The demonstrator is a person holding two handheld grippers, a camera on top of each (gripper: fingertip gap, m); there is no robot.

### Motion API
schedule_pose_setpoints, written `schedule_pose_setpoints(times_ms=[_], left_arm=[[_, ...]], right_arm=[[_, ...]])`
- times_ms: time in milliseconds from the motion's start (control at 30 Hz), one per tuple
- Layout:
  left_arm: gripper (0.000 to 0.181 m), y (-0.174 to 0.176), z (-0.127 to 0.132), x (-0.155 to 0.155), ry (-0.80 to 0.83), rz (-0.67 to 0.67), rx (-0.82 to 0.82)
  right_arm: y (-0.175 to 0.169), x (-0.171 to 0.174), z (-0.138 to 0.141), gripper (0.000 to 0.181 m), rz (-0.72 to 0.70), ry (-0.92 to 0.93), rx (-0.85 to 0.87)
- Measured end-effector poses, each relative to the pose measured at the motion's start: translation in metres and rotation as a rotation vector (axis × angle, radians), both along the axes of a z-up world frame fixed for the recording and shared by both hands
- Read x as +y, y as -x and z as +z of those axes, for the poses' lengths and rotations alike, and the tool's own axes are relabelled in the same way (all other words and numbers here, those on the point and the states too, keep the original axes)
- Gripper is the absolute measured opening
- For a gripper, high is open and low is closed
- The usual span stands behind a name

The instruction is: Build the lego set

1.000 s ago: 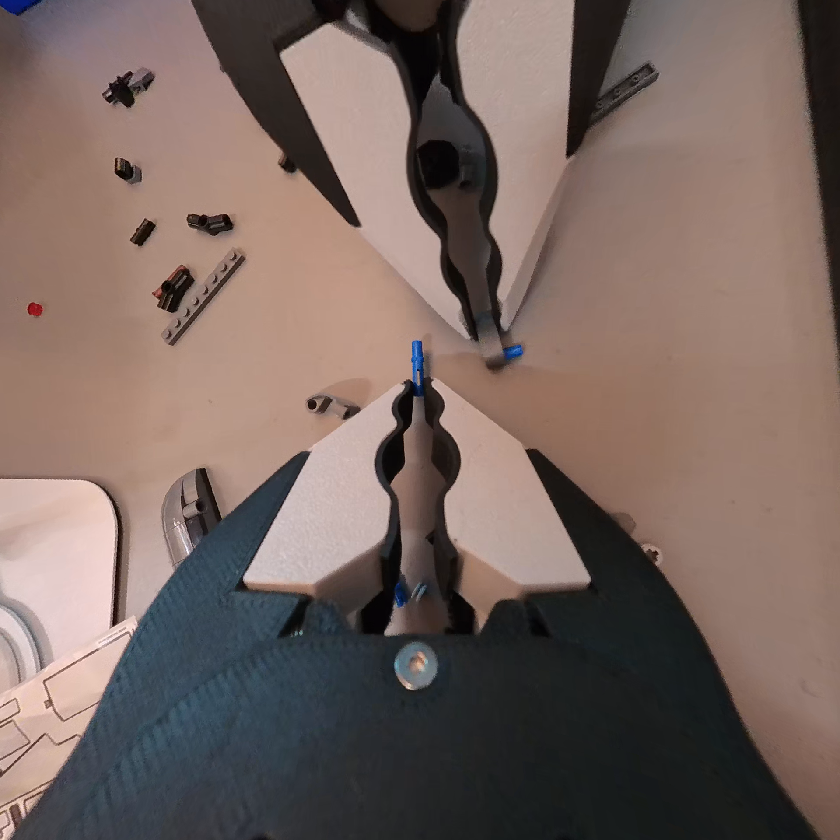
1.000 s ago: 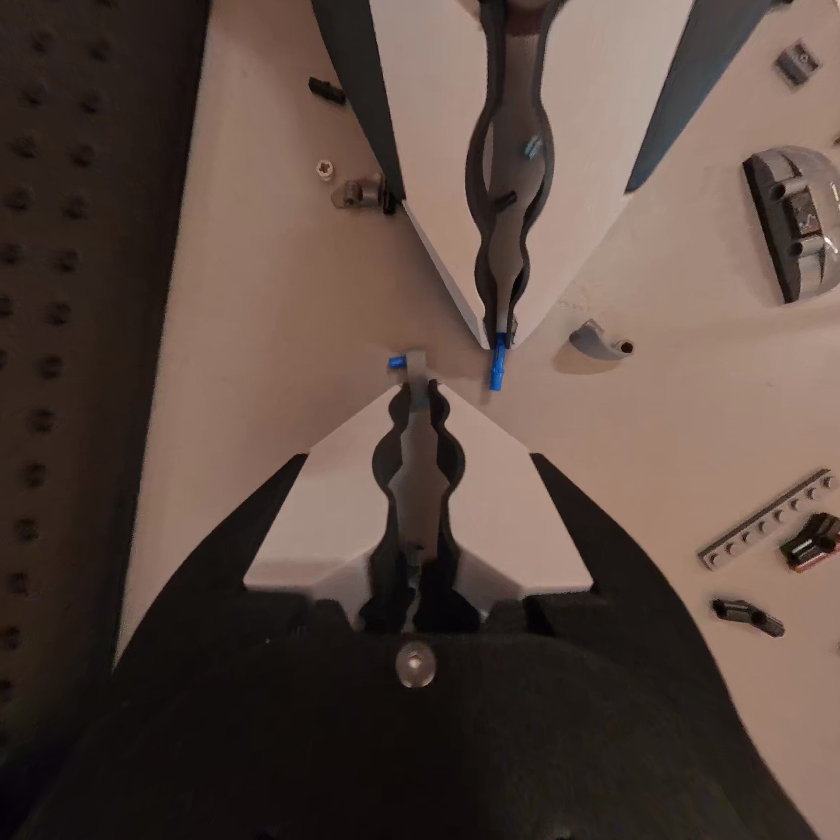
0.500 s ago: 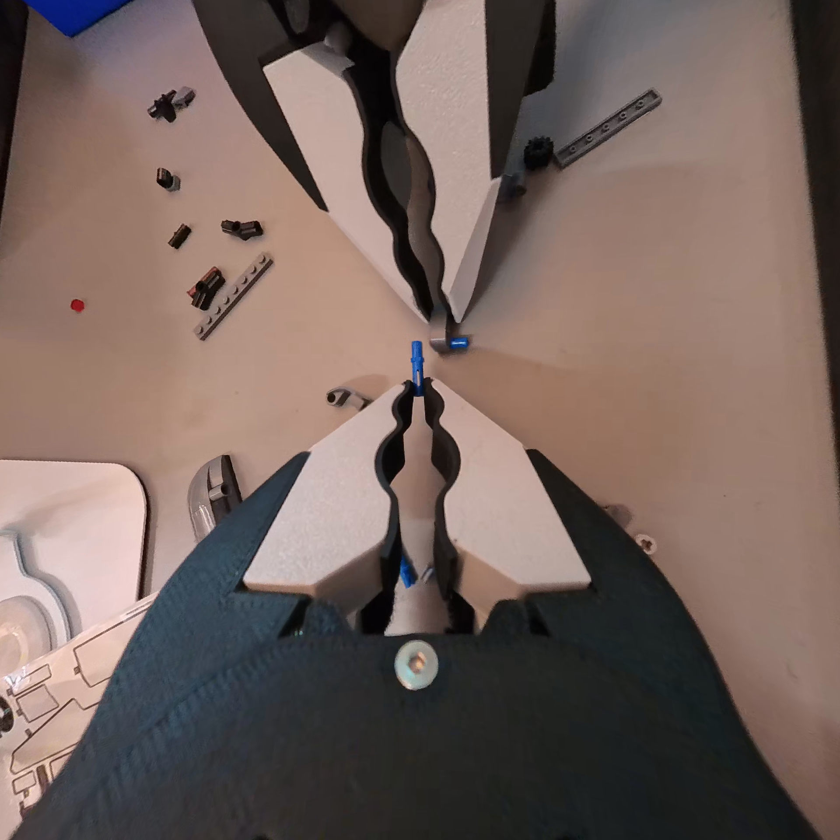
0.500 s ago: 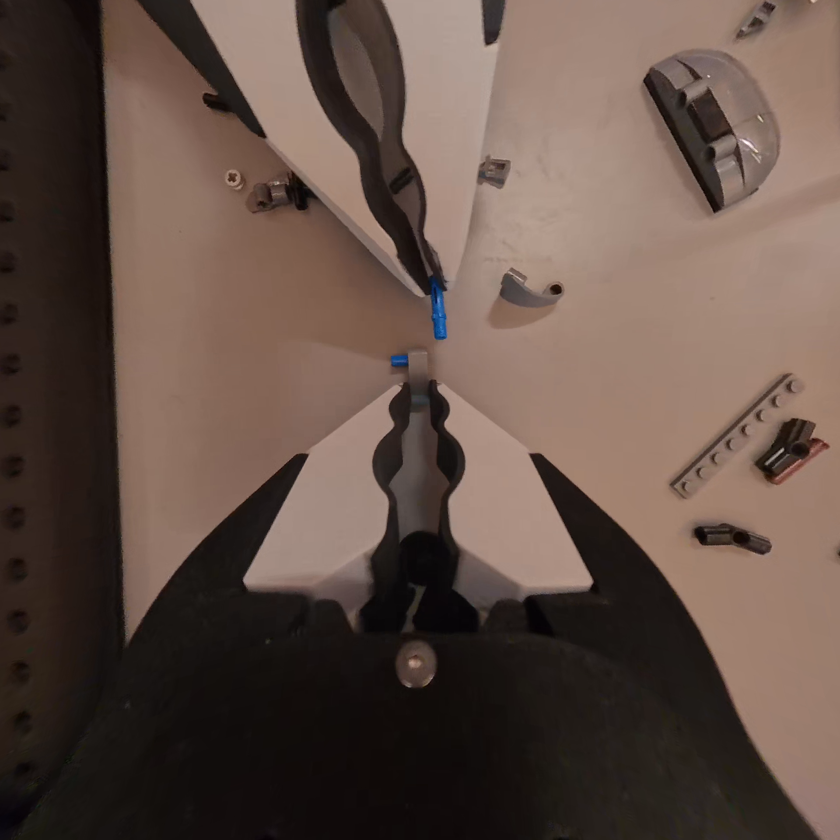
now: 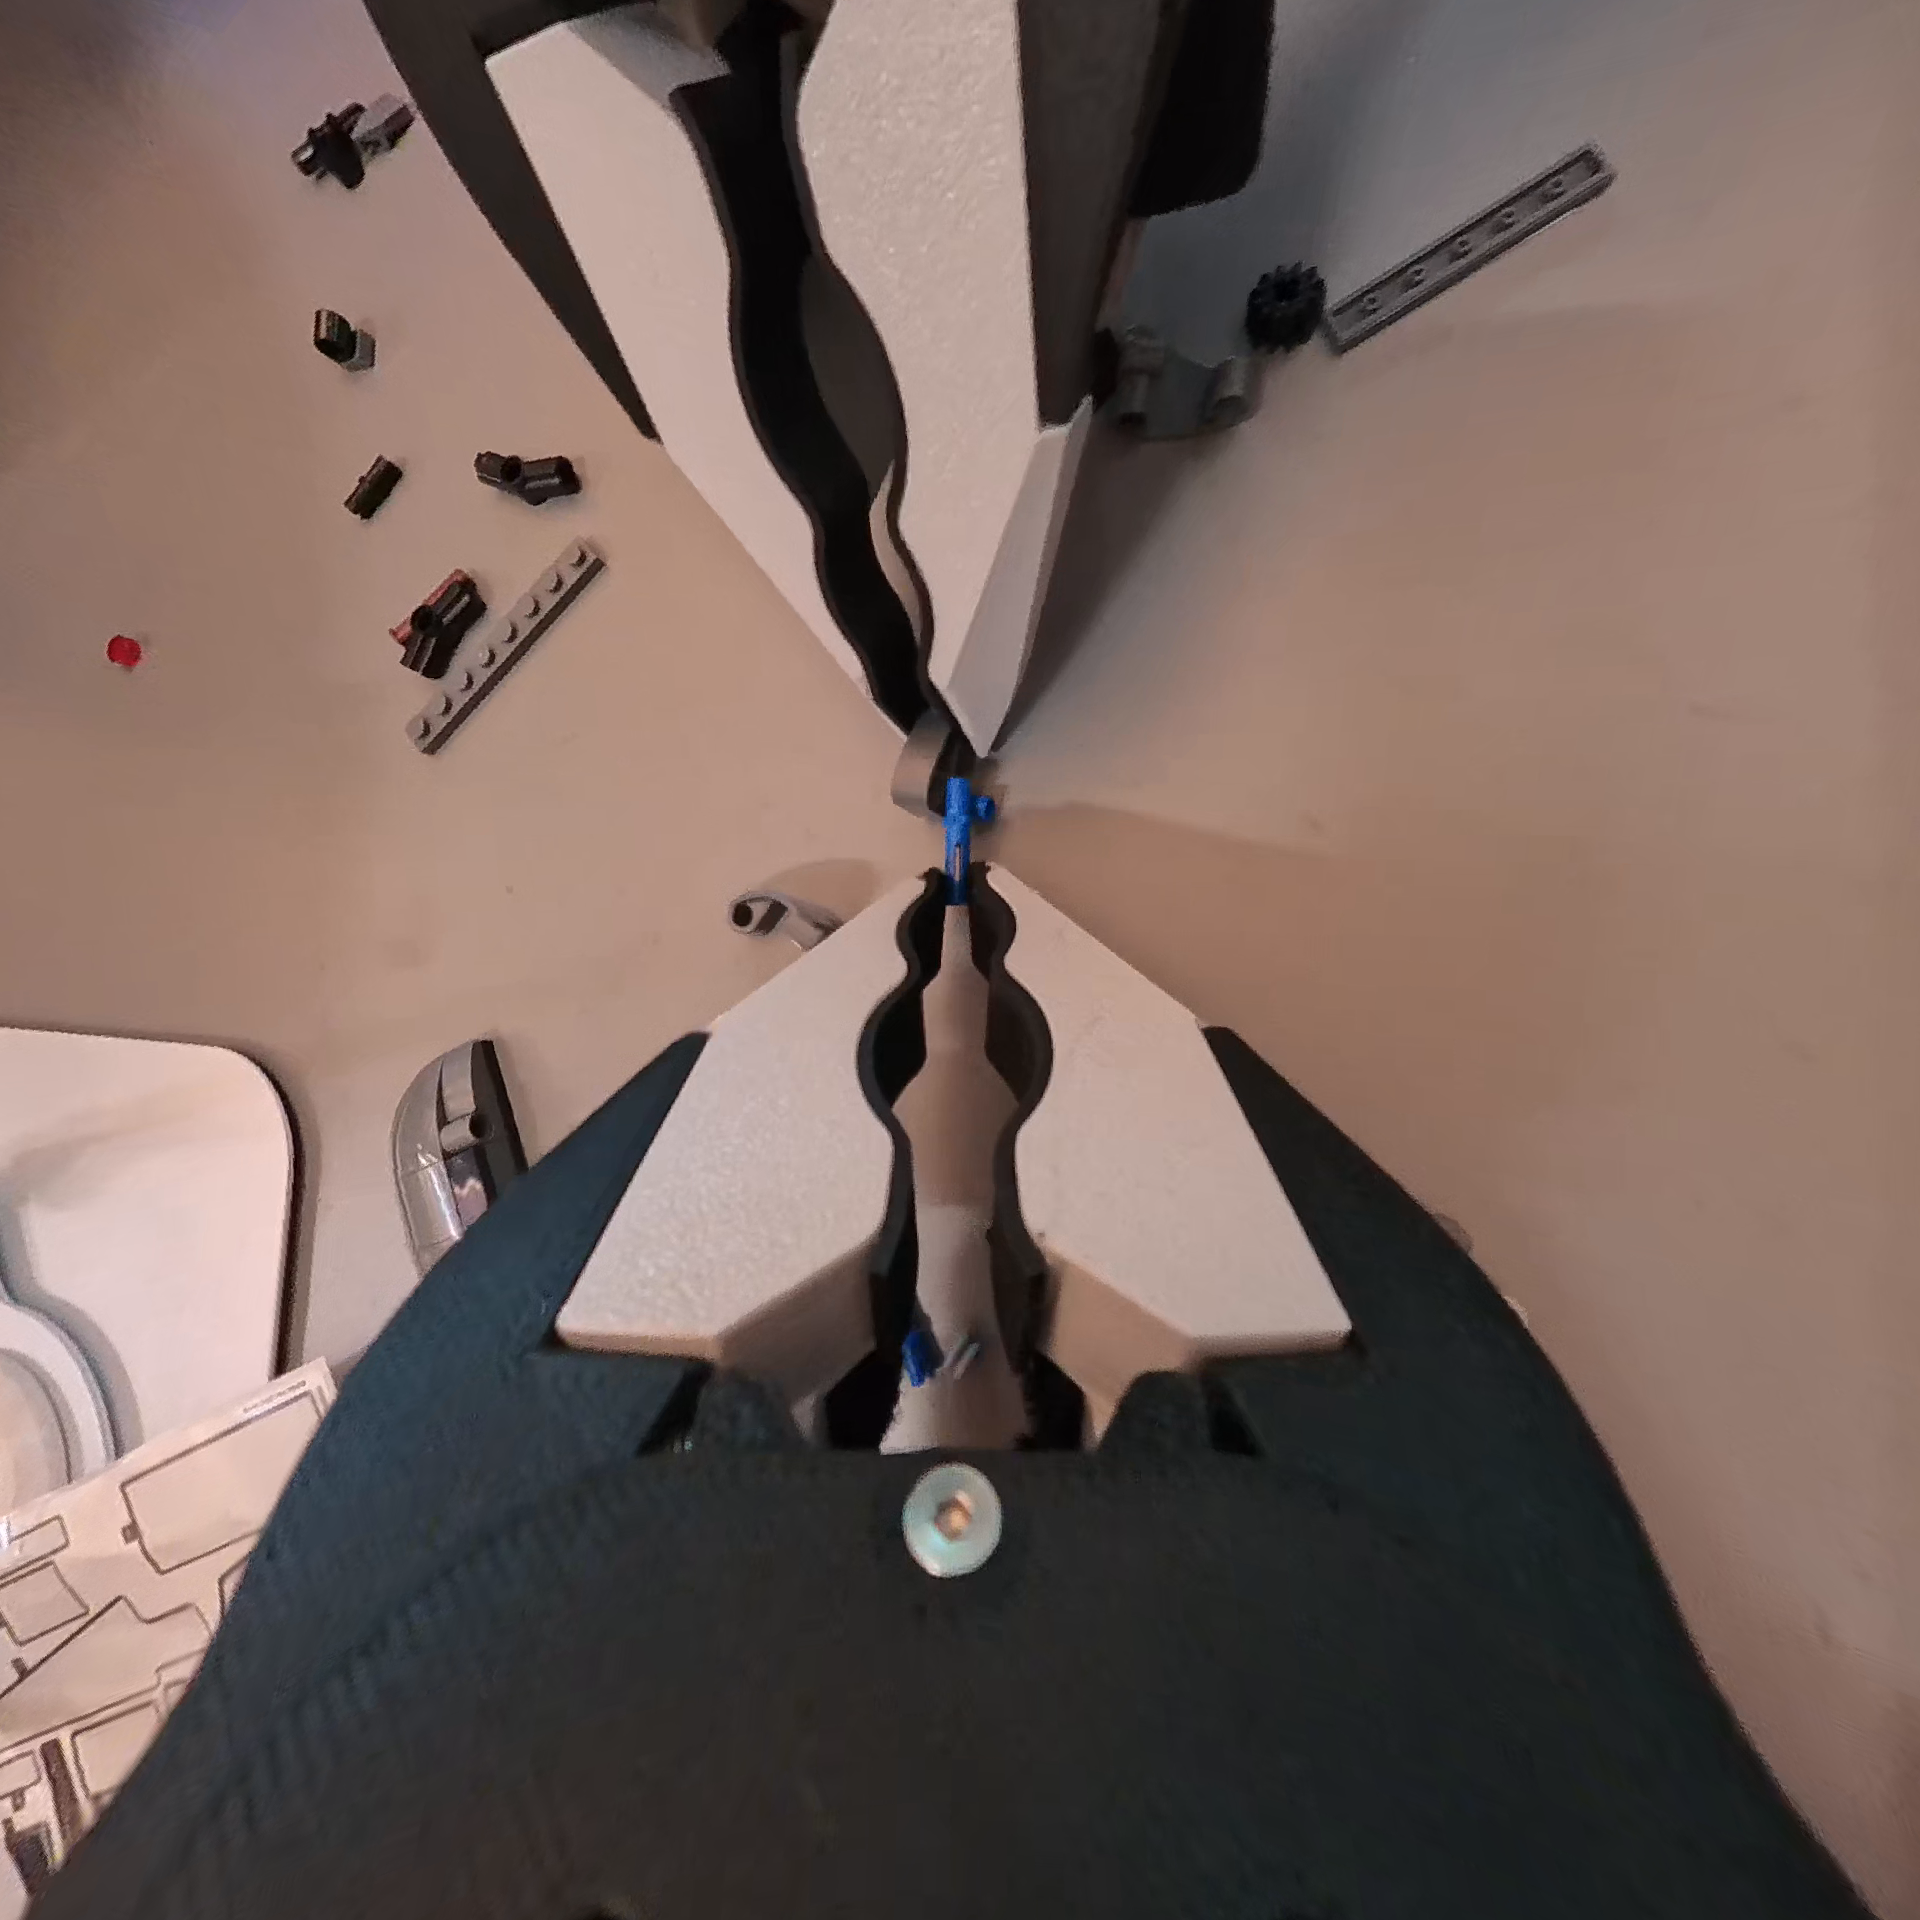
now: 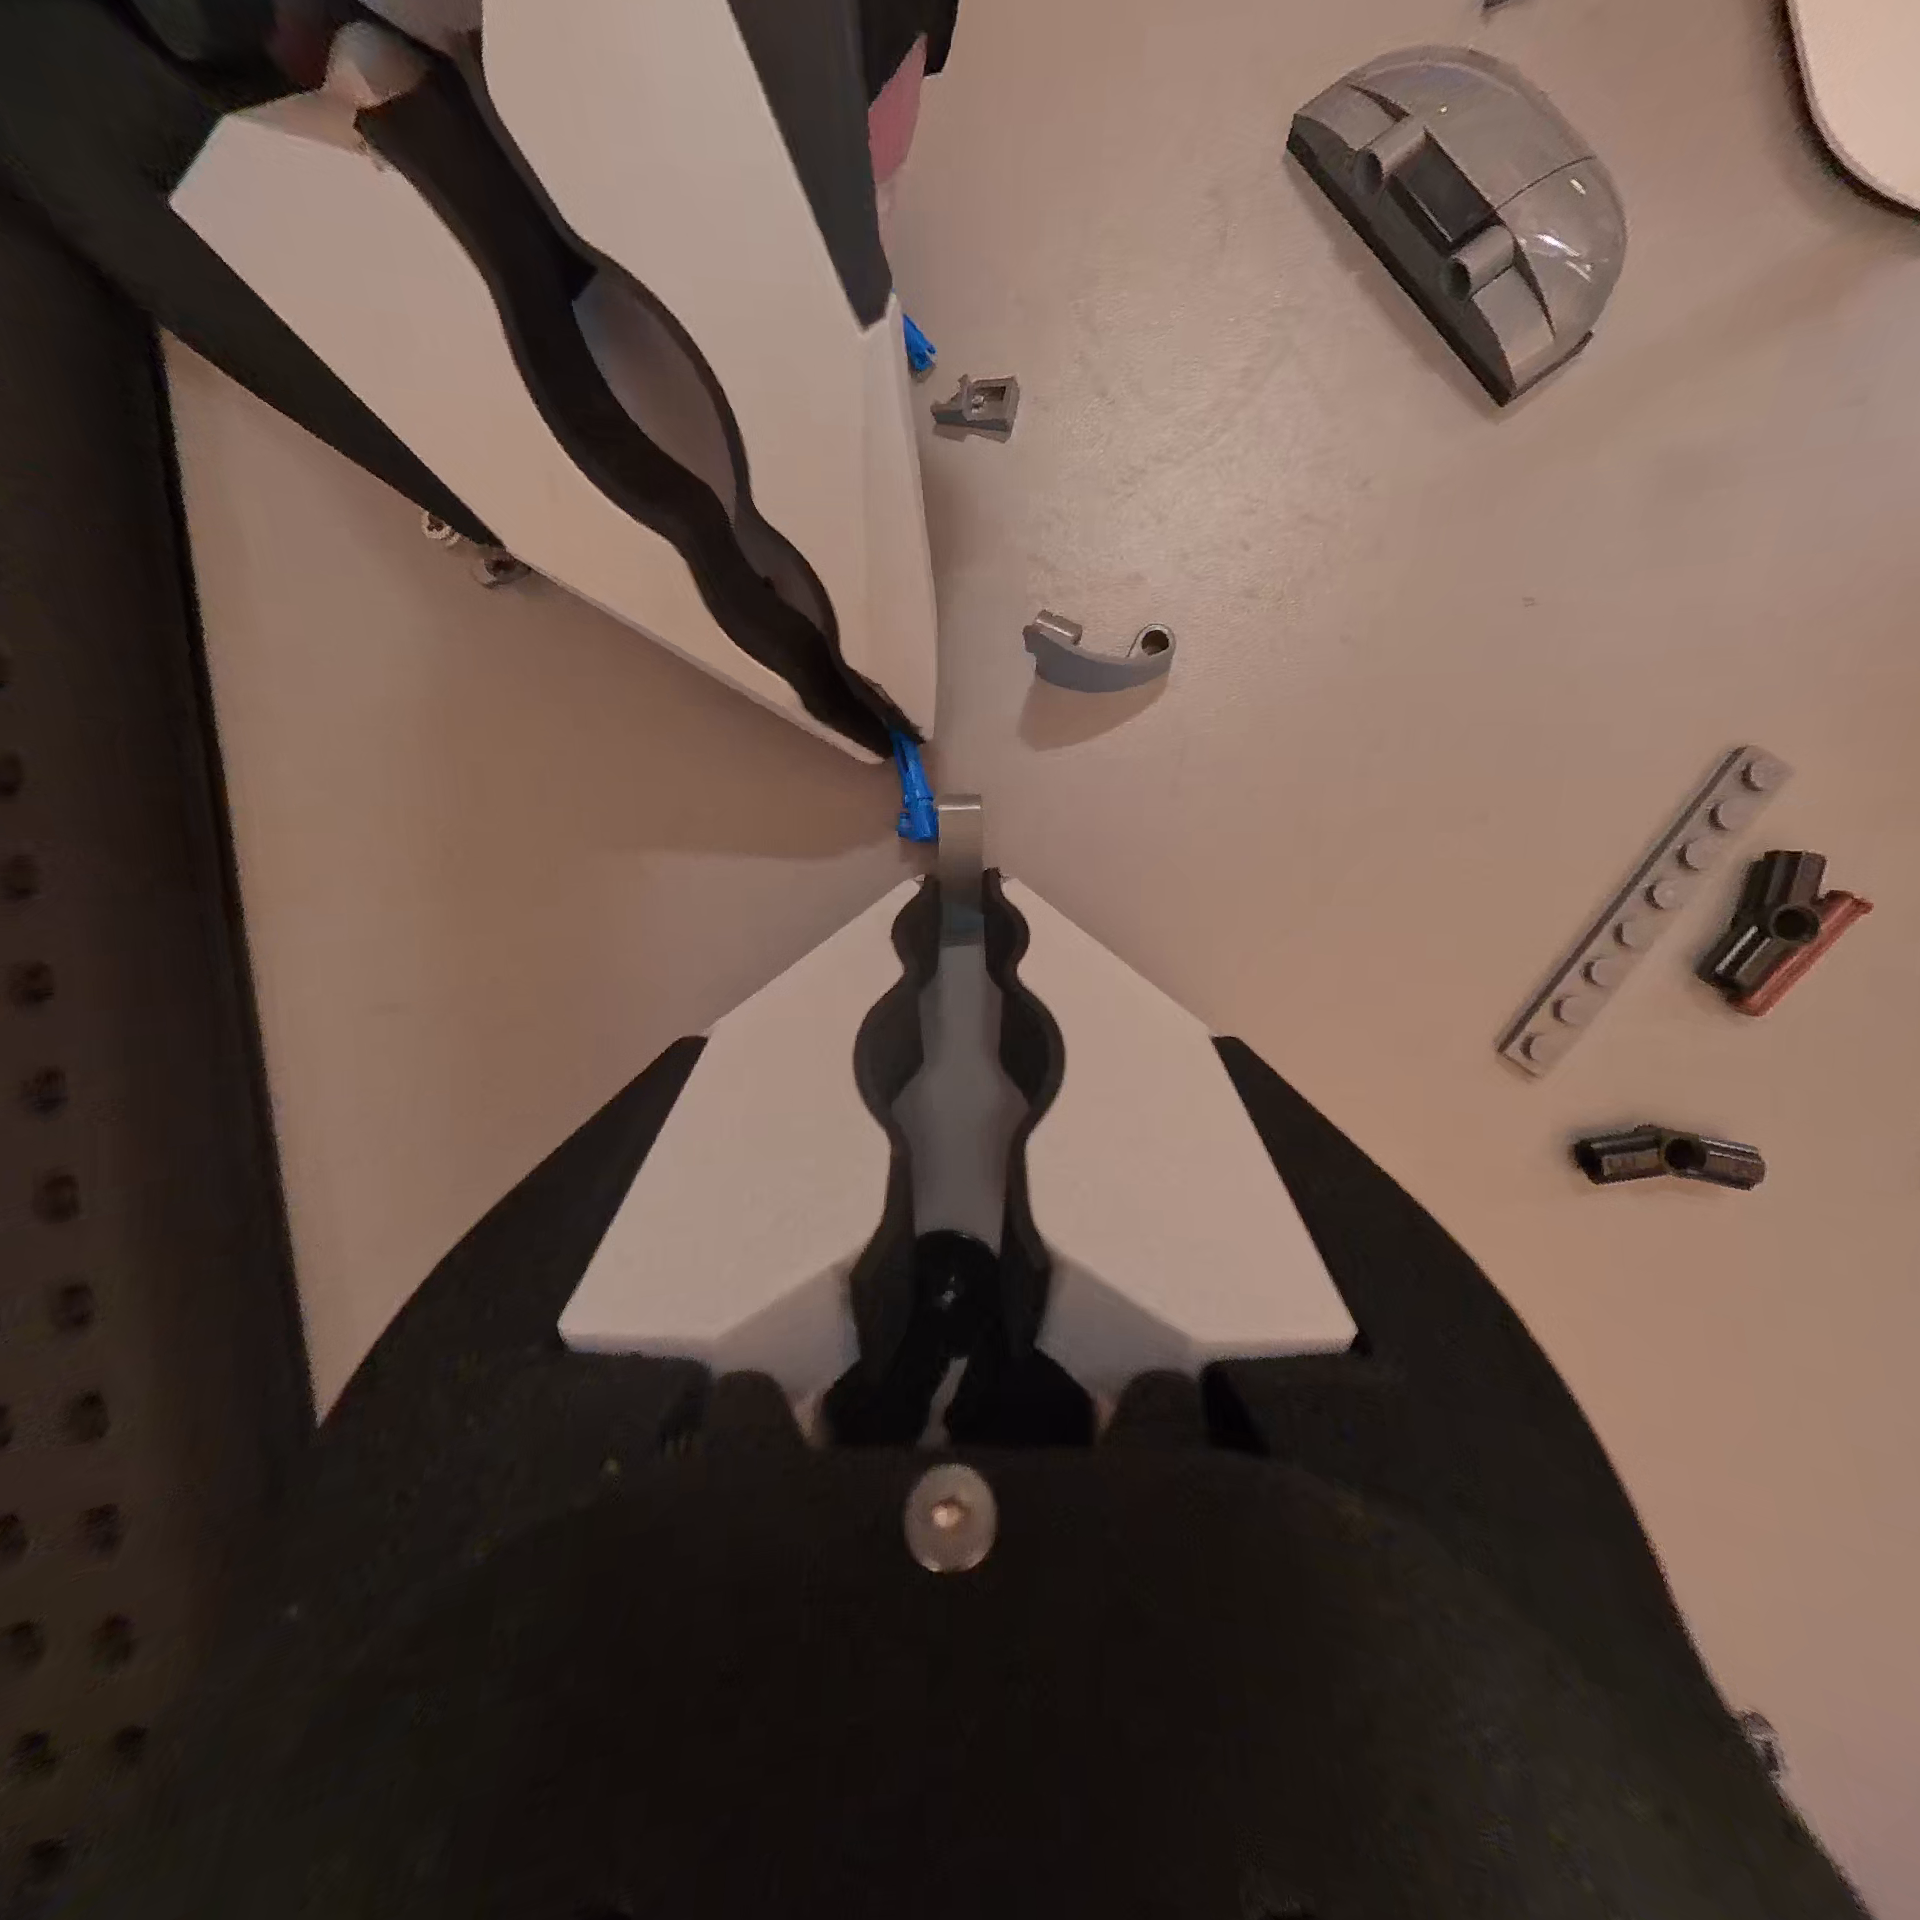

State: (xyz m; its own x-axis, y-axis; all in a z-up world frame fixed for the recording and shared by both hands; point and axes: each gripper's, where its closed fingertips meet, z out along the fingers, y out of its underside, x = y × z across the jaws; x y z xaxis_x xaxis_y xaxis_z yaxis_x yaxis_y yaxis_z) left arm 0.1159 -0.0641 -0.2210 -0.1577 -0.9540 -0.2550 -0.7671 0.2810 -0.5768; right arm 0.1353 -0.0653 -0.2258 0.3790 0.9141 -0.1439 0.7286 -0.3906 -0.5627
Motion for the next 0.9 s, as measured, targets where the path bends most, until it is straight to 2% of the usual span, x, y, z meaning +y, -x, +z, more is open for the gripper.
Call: schedule_pose_setpoints(times_ms=[900], left_arm=[[0.002, -0.002, 0.003, 0.011, 0.027, 0.091, -0.027]], right_arm=[[-0.001, 0.010, 0.000, 0.006, -0.095, 0.020, 0.023]])
